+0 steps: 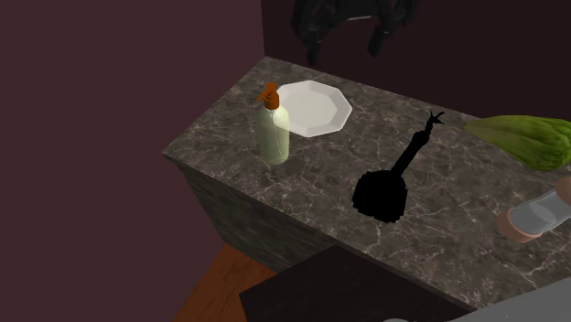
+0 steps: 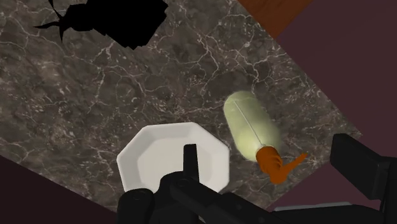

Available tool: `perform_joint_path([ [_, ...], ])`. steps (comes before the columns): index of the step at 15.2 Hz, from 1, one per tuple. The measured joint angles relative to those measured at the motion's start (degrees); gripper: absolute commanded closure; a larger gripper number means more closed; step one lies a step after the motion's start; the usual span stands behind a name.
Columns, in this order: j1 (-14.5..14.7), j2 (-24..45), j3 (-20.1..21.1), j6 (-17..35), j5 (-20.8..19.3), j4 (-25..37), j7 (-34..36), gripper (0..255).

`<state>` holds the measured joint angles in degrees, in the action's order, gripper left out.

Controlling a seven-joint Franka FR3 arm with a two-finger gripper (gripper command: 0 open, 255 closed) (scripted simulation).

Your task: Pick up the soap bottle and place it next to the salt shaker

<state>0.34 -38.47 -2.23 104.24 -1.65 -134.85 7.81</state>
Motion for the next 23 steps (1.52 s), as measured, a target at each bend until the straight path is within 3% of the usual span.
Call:
perform_joint_path([
  [10,1.0,17.4,1.7,16.6,0.9,1.8,2.8,0],
  [16,1.9,29.1,3.4,23.7,1.0,6.9,5.5,0],
  [23,1.8,33.1,3.4,29.0,0.9,5.6,5.5,0],
])
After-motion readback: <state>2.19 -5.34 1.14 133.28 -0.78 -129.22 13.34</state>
